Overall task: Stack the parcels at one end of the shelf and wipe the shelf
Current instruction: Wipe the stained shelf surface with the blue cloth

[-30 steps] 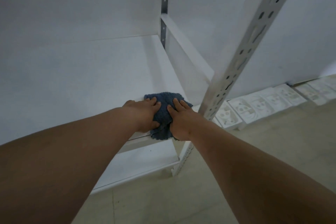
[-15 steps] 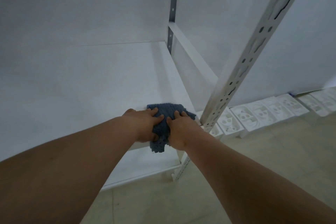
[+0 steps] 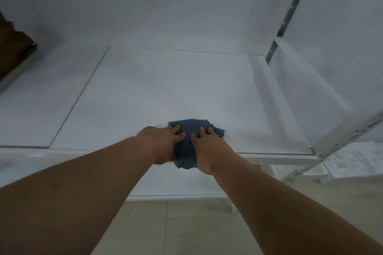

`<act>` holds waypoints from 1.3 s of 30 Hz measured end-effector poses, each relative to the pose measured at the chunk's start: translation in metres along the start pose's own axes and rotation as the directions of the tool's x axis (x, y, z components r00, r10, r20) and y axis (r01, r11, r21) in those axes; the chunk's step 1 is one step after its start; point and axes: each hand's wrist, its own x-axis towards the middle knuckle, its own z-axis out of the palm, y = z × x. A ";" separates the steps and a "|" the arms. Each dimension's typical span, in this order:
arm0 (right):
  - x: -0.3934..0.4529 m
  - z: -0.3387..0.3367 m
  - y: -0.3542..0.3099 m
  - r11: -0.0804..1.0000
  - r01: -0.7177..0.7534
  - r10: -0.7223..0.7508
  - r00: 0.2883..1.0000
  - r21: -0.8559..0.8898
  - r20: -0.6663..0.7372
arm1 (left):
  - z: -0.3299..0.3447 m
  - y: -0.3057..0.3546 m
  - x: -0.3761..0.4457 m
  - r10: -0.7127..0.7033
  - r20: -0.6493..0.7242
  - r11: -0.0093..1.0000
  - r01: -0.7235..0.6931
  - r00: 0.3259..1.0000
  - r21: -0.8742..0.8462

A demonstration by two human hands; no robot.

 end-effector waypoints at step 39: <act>0.080 -0.036 -0.170 0.968 0.230 -0.230 0.973 0.102 -0.007 | 0.044 -0.169 -0.059 -0.275 0.052 0.957 0.278 0.960 -0.082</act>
